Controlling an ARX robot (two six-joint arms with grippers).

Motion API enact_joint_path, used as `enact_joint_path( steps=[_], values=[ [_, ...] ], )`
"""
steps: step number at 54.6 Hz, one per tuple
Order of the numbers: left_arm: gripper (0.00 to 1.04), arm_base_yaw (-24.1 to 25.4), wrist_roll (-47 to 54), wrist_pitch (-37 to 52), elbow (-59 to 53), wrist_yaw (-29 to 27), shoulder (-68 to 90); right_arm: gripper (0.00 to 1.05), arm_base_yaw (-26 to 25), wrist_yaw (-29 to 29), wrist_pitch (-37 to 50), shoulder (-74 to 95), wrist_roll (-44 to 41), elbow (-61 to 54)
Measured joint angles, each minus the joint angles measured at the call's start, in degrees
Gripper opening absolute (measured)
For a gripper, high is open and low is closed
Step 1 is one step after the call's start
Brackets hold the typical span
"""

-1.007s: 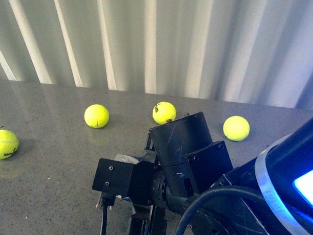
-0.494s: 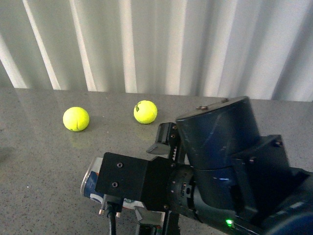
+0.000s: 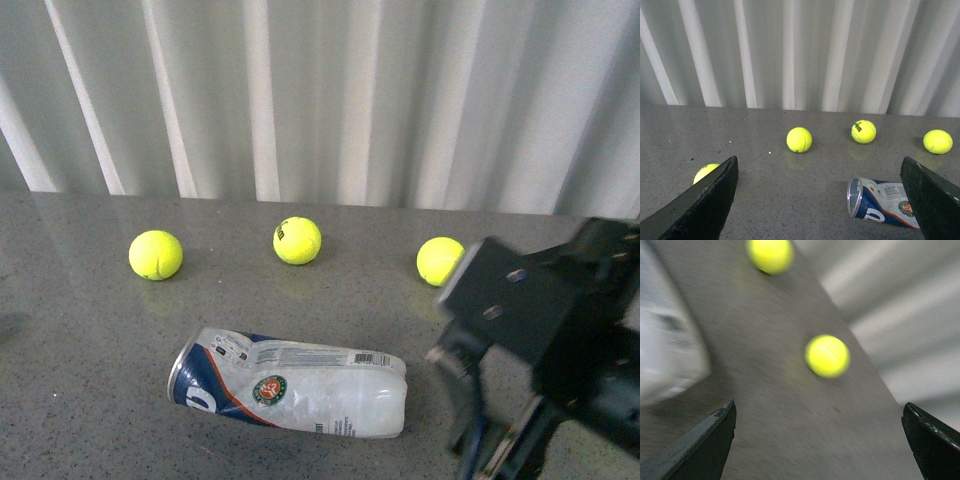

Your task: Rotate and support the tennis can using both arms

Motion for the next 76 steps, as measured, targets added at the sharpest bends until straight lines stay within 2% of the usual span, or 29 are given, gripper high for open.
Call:
enact_joint_path(
  steps=[8, 10, 13, 22, 25, 27, 30, 32, 39, 45, 53, 76],
  values=[
    [0.98, 0.00, 0.00, 0.00, 0.00, 0.00, 0.00, 0.97, -18.47, 11.85, 12.15, -4.94, 7.54, -3.58],
    [0.98, 0.00, 0.00, 0.00, 0.00, 0.00, 0.00, 0.97, -21.81, 14.49, 14.19, -7.67, 9.09, -4.87],
    [0.98, 0.00, 0.00, 0.00, 0.00, 0.00, 0.00, 0.97, -23.93, 17.57, 15.93, -10.78, 9.97, -5.95],
    [0.98, 0.00, 0.00, 0.00, 0.00, 0.00, -0.04, 0.97, -24.20, 17.53, 15.93, -11.43, 9.92, -6.10],
    [0.98, 0.00, 0.00, 0.00, 0.00, -0.02, -0.09, 0.90, -25.40, 8.48, 6.62, -17.75, 14.60, -8.22],
    [0.98, 0.00, 0.00, 0.00, 0.00, -0.07, -0.17, 0.83, -25.33, 1.16, -3.23, -26.82, 21.27, -11.52],
    [0.98, 0.00, 0.00, -0.02, 0.00, 0.02, 0.02, 0.74, -24.52, -4.66, -12.90, -38.71, 28.28, -15.10],
    [0.98, 0.00, 0.02, -0.02, 0.00, 0.07, 0.11, 0.68, -23.76, -6.36, -18.08, -46.64, 33.09, -16.55],
    [0.98, 0.00, 0.00, -0.02, 0.00, -0.04, -0.15, 0.46, -22.69, -5.22, -23.89, -59.41, 41.00, -17.81],
    [0.98, 0.00, 0.00, -0.02, 0.00, -0.04, -0.13, 0.29, -18.97, -0.61, -26.88, -63.08, 43.01, -19.02],
    [0.98, 0.00, 0.00, -0.02, 0.00, 0.00, -0.13, 0.04, -17.40, -0.44, -26.10, -65.68, 43.89, -22.21],
    [0.98, 0.00, 0.00, -0.02, 0.00, 0.00, -0.13, 0.03, -17.40, -0.28, -39.43, -79.93, 44.26, -22.51]
  ],
)
